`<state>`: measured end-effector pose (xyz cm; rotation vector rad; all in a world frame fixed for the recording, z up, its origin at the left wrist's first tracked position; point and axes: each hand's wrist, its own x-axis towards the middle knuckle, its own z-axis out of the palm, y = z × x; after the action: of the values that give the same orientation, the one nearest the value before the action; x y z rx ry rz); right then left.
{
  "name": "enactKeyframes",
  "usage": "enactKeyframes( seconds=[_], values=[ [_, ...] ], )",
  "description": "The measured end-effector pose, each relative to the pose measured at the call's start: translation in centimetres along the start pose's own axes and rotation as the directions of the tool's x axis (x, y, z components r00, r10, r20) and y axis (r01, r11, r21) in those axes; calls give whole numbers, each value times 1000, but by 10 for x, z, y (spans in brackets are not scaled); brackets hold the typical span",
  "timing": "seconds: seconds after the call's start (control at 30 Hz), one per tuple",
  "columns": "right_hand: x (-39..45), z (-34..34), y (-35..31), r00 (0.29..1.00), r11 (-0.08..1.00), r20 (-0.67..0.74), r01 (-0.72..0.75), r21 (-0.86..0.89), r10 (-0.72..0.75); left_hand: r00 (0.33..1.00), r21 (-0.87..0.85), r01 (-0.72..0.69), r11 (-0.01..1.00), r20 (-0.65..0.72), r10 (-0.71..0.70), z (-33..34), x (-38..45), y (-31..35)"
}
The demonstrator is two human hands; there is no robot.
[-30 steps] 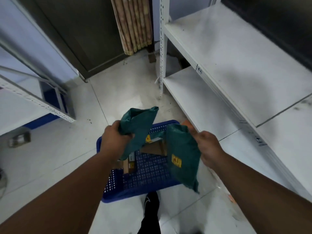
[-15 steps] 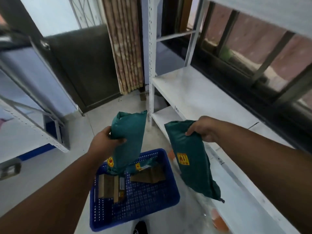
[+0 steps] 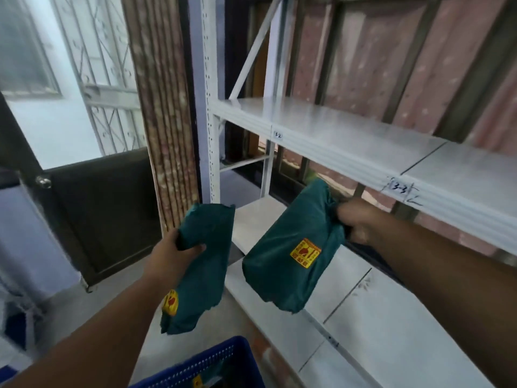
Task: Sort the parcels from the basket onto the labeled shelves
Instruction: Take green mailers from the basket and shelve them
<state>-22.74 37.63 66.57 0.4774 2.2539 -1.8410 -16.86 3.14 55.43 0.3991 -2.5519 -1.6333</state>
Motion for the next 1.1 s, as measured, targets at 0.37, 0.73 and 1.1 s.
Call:
enactKeyframes(
  seconds=[0.37, 0.73, 1.1],
  values=[
    [-65, -70, -47, 936, 830, -56, 335, 446, -347, 920, 29, -374, 927, 141, 366, 42, 6, 103],
    [-115, -140, -56, 846, 686, -179, 516, 513, -503, 937, -313, 178, 933, 344, -63, 72, -68, 209],
    [-136, -172, -55, 846, 738, -204, 530, 418, -493, 968, -382, 33, 924, 243, 66, 78, -84, 251]
  ],
)
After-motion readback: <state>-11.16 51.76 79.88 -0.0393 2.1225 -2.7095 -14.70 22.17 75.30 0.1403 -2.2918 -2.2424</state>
